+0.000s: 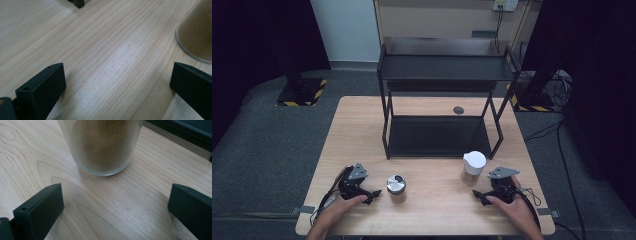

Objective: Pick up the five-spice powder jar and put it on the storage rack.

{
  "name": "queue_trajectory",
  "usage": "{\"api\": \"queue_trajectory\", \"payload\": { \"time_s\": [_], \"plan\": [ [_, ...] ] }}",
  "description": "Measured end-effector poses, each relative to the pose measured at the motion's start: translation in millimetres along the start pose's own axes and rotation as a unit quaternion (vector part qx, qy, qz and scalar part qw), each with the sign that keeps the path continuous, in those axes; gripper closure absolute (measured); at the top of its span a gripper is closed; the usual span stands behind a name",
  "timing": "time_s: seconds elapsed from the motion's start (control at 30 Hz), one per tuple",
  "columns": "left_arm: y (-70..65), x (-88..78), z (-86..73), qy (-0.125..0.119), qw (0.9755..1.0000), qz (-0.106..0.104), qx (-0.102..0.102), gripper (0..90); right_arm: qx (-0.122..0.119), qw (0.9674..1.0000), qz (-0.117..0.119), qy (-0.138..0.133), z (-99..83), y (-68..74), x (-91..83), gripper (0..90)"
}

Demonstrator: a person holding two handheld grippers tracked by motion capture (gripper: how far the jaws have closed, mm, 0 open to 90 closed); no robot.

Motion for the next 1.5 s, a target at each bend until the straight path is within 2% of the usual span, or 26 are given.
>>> {"api": "queue_trajectory", "payload": {
  "time_s": [0.67, 1.17, 1.3, 1.4, 1.5],
  "plan": [
    [-0.5, -0.1, -0.1, 0.0, 1.0, 0.001, -0.001, 0.0, 0.0, 1.0, 0.0, 0.0, 0.0, 0.0, 0.0, 0.9],
    [-3.2, -1.0, -1.0, -0.002, 0.9999, 0.007, -0.008, 0.1, 0.0, 1.0, 0.001, 0.0, -0.1, -0.2, -0.1, 1.0],
    [-6.2, -3.1, -0.2, -0.002, 0.9999, 0.011, -0.003, 2.1, 0.001, 1.0, 0.002, -0.001, -0.3, -0.5, -0.2, 1.3],
    [-7.5, -8.2, -1.2, -0.016, 0.9999, 0.007, 0.002, 2.0, 0.001, 1.0, 0.002, -0.001, -0.3, -0.5, -0.2, 1.3],
    [-10.8, -12.5, 1.6, -0.011, 0.9998, 0.01, 0.013, 2.1, 0.001, 1.0, 0.002, -0.001, -0.3, -0.5, -0.2, 1.3]
  ]
}}
Point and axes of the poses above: each handheld gripper's, and its own axes: x roughly forward along the jaws, z roughly out of its top, y roughly to its left, the point moved 3 cm from there along x, roughly forward along the jaws, and after that the axes turned 8 degrees about -x, right-handed, at the moved point
